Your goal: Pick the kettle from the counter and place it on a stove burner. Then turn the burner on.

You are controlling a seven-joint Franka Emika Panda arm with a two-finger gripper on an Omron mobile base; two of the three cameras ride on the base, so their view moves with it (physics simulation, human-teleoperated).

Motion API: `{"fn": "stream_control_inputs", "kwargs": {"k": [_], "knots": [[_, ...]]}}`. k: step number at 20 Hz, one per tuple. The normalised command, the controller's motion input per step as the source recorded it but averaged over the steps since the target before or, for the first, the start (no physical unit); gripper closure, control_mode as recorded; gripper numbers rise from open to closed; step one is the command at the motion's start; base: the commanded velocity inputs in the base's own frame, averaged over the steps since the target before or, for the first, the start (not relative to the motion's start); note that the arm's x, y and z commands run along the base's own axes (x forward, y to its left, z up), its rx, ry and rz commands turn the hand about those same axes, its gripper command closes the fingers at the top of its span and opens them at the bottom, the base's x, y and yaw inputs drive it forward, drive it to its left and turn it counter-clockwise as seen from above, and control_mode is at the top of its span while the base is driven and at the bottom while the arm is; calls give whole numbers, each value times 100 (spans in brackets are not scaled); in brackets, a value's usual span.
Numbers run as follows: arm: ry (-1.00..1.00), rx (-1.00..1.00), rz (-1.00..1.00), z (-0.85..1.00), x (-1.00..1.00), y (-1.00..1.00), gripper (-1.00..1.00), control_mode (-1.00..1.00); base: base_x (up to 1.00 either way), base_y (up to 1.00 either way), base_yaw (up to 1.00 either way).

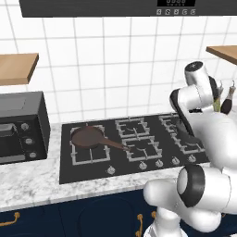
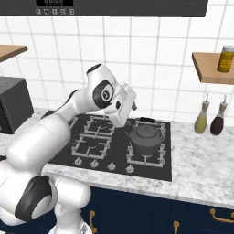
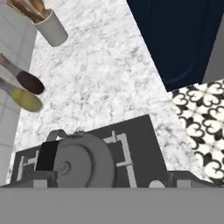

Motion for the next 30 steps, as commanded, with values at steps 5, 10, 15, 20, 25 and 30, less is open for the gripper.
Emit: {"fn": "stream_control_inputs", "kwargs": {"k": [5, 10, 15, 20, 25, 30], "knots": [[12, 0, 67, 0, -75, 0, -100, -100, 0, 0, 0], [13, 0, 77, -2, -43, 0, -100, -100, 0, 0, 0], [29, 16, 71, -40, 1, -1, -100, -100, 0, 0, 0], [21, 10, 50, -52, 4, 19, -100, -100, 0, 0, 0], [14, -14, 1, -33, 13, 23, -100, -100, 0, 0, 0], [8, -22, 6, -73, 2, -6, -100, -100, 0, 0, 0]]}}
